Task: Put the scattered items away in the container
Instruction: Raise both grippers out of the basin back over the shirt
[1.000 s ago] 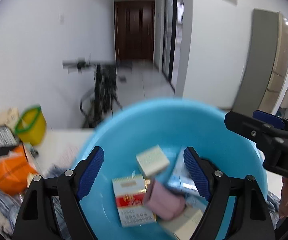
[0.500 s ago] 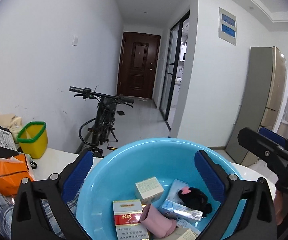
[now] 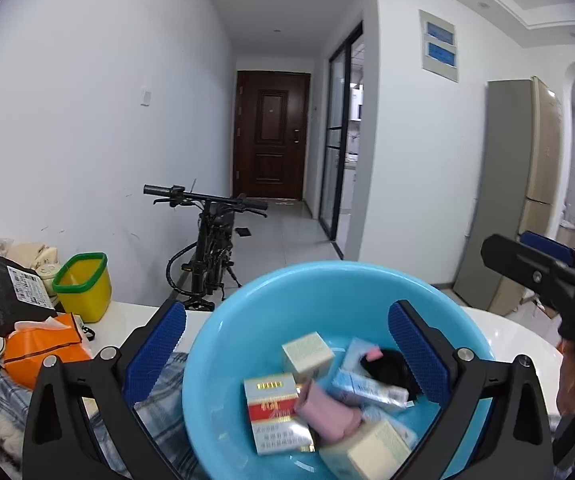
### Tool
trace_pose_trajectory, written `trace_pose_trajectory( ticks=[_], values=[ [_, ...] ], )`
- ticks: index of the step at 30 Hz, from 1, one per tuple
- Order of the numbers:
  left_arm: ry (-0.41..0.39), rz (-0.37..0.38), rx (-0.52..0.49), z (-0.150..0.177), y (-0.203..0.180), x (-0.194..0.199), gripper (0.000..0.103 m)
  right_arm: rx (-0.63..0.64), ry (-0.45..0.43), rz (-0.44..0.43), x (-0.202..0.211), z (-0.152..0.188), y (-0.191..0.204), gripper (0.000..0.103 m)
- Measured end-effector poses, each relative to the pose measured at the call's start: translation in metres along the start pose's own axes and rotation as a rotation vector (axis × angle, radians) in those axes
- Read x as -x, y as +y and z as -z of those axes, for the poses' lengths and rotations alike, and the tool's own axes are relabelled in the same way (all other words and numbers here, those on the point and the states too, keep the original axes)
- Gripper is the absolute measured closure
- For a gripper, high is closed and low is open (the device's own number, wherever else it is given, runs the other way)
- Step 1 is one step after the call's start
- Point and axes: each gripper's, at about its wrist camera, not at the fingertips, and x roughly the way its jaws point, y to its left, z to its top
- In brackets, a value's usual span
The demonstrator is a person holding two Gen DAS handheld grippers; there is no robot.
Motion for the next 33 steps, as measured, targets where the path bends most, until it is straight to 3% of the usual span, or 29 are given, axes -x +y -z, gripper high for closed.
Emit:
trace_pose_trajectory(
  ticks=[2,5,9,15,21,24,33],
  values=[
    [0.006,-0.007,-0.016,0.004,-0.003,0.016,0.000,-0.001,0.000,-0.004,0.015,0.005,0.001,0.000],
    [0.088,0.010,-0.013,0.009,-0.005,0.040,0.000,0.014,0.008,-0.013,0.040,0.011,0.004,0.000],
    [0.094,0.037,-0.026,0.015,-0.012,0.078,0.000,0.043,0.031,-0.033,0.079,0.017,0.011,0.000],
    [-0.027,0.077,0.062,0.010,-0.009,0.135,0.000,0.078,-0.018,-0.015,0.131,0.017,0.024,0.000],
    [-0.062,0.041,0.027,0.000,-0.010,0.150,0.000,0.078,-0.039,-0.014,0.142,0.012,0.027,0.000],
    [-0.060,0.066,-0.005,0.004,-0.014,0.152,0.000,0.056,-0.032,-0.016,0.141,0.016,0.024,0.000],
    [0.012,0.097,-0.039,0.036,-0.023,0.151,0.000,0.034,0.047,-0.013,0.141,0.043,0.017,0.000]
  ],
)
